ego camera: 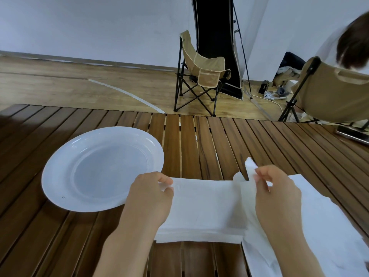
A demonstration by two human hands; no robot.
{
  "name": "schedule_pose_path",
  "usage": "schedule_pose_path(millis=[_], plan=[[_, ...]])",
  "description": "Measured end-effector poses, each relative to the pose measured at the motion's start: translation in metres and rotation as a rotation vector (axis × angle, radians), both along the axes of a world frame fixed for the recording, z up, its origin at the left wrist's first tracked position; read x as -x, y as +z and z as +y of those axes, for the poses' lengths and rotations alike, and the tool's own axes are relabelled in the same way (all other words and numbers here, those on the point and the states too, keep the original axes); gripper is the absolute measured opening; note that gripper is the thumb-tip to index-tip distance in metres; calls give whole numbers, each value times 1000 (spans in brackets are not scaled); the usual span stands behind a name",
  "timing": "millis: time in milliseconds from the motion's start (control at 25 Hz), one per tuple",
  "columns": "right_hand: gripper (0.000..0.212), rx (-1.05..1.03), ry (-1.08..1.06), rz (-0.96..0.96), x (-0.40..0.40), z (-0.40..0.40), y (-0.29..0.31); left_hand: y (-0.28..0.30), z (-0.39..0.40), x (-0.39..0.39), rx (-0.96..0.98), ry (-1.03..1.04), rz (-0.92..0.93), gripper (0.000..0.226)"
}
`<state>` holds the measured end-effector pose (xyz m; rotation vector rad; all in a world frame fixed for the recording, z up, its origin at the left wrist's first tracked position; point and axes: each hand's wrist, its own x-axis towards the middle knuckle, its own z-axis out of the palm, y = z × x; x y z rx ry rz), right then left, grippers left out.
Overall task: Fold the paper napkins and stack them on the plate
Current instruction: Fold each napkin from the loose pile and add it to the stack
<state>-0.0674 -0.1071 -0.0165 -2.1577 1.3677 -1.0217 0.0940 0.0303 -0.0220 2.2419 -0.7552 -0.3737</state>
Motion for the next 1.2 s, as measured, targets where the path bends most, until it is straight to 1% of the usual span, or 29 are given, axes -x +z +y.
schedule_pose_path(millis=[120,160,240,360,400,480,520,560,600,720,760,800,840,960,1000,1040,1120,1200], plan=[[10,61,164,-176,-6,9,14,3,0,1,-13,1,-2,23],[11,74,222,-234,-7,11,19,4,0,1,-13,6,-7,27],[10,38,330,-347,-8,16,27,8,0,2,-9,-3,-43,49],[15,-118,444,-509,-7,19,33,13,-3,4,27,-52,-35,98],[18,-179,468,-558,-6,20,34,15,-3,5,44,-68,-31,111],[21,-274,498,-641,-5,19,34,18,-5,4,72,-88,-58,124],[21,-312,495,-674,-5,18,32,19,-5,4,100,-85,-82,124],[22,-346,482,-704,-4,17,31,21,-5,4,143,-72,-100,119],[23,-376,462,-729,-3,16,30,22,-4,4,197,-52,-106,108],[19,-456,333,-767,-2,12,28,24,-4,2,320,-43,-62,58],[15,-492,278,-766,-2,11,26,24,-4,2,346,-56,-34,47],[12,-534,217,-743,-2,10,24,24,-5,2,365,-68,-9,41],[17,-582,172,-695,-2,10,21,24,-6,2,375,-69,3,41],[61,-696,178,-553,-4,10,15,26,-7,3,438,8,9,41],[70,-709,196,-518,-5,10,15,28,-6,4,465,44,15,43],[71,-700,216,-482,-5,11,15,28,-5,4,485,77,16,47],[65,-638,252,-427,-6,9,17,27,-2,2,496,122,-6,53],[59,-579,303,-420,-5,9,18,26,0,0,454,102,-35,51]])
